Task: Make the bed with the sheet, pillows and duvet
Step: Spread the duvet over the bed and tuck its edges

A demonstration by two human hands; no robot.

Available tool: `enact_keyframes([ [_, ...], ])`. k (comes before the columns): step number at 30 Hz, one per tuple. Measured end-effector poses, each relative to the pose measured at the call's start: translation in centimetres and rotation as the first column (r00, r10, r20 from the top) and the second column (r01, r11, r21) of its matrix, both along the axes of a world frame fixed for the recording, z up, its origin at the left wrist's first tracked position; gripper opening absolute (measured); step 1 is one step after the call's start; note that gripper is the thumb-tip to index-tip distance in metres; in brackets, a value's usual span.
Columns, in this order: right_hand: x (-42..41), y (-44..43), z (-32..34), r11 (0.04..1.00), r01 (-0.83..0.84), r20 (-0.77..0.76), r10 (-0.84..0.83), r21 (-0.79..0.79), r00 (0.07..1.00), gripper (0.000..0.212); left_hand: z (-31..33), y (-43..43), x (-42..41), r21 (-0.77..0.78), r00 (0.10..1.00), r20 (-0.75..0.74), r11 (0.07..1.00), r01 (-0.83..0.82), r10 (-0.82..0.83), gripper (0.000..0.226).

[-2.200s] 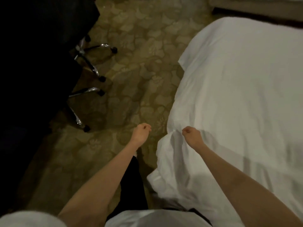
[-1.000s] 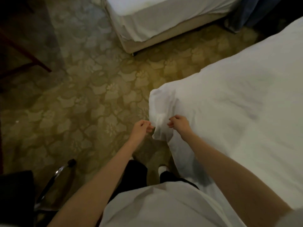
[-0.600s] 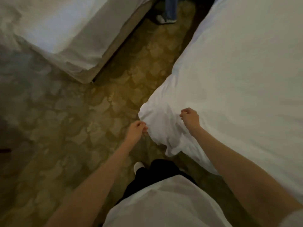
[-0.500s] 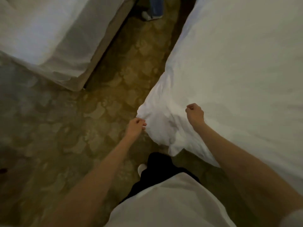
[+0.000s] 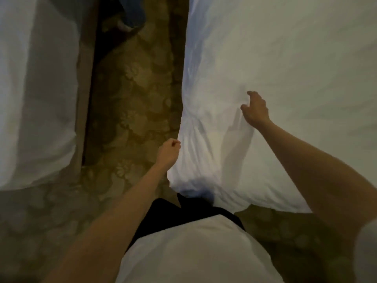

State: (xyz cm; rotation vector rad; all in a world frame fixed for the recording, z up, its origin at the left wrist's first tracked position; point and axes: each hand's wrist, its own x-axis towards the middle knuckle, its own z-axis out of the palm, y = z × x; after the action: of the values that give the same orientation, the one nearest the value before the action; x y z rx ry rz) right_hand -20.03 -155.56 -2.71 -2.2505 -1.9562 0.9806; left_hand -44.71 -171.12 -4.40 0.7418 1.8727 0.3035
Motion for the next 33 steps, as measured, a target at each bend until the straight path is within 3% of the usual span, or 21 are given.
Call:
enact_keyframes([
  [5, 1.7, 5.9, -0.7, 0.992, 0.112, 0.121, -0.105, -0.053, 0.987, 0.06, 0.5, 9.3, -1.3, -0.019, 0.992, 0.038, 0.993, 0.12, -0.119, 0.023],
  [8, 1.4, 7.7, -2.8, 0.959, 0.162, 0.177, -0.122, -0.232, 0.977, 0.066, 0.1, 15.6, -1.8, 0.008, 0.982, 0.049, 0.983, 0.181, -0.181, 0.024],
  [10, -0.9, 8.5, -4.5, 0.916, -0.021, 0.127, 0.078, -0.4, 0.989, 0.07, -0.1, 20.2, -2.2, 0.027, 0.975, 0.074, 0.978, 0.208, -0.209, 0.024],
  [13, -7.4, 11.2, -6.4, 0.789, -0.389, -0.063, 0.41, -0.476, 0.91, 0.068, -0.9, 27.6, -3.6, 0.065, 0.956, 0.059, 0.957, 0.283, -0.287, 0.021],
  [16, -13.7, 17.2, -6.7, 0.717, -0.521, -0.236, 0.467, -0.463, 0.852, 0.061, -1.0, 35.9, -5.7, 0.103, 0.934, 0.023, 0.93, 0.353, -0.357, 0.016],
  [18, -15.7, 22.8, -5.9, 0.817, -0.43, -0.207, 0.377, -0.385, 0.903, 0.055, -0.4, 41.8, -7.3, 0.14, 0.932, -0.016, 0.922, 0.361, -0.362, 0.016],
  [20, -15.9, 28.1, -4.4, 0.936, -0.211, -0.173, 0.167, -0.283, 0.971, 0.051, 0.8, 47.0, -8.6, 0.171, 0.94, -0.045, 0.924, 0.341, -0.338, 0.018],
  [22, -14.2, 32.8, -3.2, 0.981, 0.001, -0.126, -0.025, -0.192, 0.992, 0.05, 1.2, 51.9, -9.6, 0.198, 0.944, -0.047, 0.924, 0.328, -0.326, 0.019],
  [28, -6.4, 42.2, -1.2, 0.9, 0.401, -0.066, -0.416, -0.168, 0.907, 0.053, 2.3, 62.6, -8.8, 0.206, 0.959, -0.042, 0.937, 0.283, -0.28, 0.017],
  [33, -4.6, 50.0, -0.2, 0.823, 0.533, -0.136, -0.561, -0.195, 0.817, 0.042, 3.0, 70.4, -6.7, 0.207, 0.963, 0.007, 0.942, 0.263, -0.27, 0.02],
])
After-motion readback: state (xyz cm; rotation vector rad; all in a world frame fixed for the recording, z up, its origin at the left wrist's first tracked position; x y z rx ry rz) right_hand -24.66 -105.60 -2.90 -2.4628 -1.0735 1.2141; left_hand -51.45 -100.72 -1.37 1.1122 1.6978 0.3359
